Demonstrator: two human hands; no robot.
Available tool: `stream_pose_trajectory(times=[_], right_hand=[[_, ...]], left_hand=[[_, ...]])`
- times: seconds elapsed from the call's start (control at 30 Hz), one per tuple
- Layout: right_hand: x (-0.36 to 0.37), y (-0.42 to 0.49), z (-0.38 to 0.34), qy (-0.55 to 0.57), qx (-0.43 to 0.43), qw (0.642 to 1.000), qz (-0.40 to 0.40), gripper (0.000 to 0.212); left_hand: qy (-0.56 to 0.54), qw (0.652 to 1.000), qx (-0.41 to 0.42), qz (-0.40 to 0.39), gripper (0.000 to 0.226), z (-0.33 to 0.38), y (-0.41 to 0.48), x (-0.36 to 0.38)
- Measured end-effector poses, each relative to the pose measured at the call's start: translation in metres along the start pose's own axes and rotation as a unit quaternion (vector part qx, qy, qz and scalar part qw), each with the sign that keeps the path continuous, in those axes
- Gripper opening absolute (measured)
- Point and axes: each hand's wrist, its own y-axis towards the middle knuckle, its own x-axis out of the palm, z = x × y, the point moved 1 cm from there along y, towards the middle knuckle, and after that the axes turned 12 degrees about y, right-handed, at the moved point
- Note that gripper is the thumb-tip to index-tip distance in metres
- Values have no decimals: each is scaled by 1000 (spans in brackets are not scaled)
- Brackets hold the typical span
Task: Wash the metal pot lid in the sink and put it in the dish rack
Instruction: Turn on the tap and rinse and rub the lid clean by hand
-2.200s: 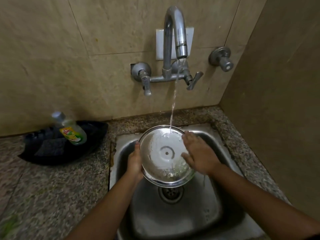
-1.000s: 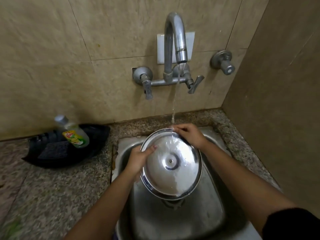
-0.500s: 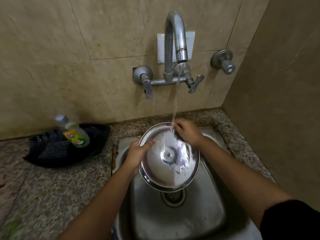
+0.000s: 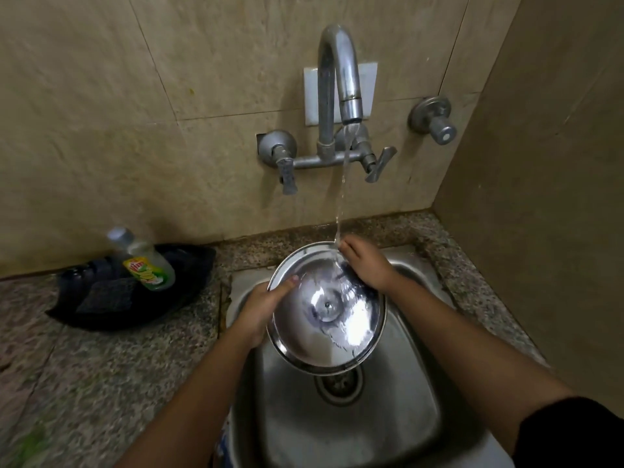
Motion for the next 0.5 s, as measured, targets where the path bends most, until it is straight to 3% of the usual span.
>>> stream_pose_trajectory(times=[0.07, 0.13, 0.2, 0.27, 0.4, 0.5], right_hand=[[4, 2, -18, -35, -42, 997, -54, 19], [16, 4, -36, -122, -117, 978, -123, 23], [23, 6, -47, -163, -167, 961, -151, 26], [17, 9, -43, -89, -136, 975, -151, 23], [-8, 9, -16, 133, 20, 988, -80, 24], [0, 9, -20, 108, 13, 991, -76, 17]], left_hand=[[71, 996, -16, -57, 28, 8, 3, -1], [164, 981, 21, -104, 28, 18, 6, -1], [169, 978, 62, -101, 18, 24, 7, 4], [123, 985, 82, -92, 14, 25, 4, 8], [74, 993, 71, -54, 20, 17, 4, 8], [69, 994, 71, -36, 25, 17, 6, 11]])
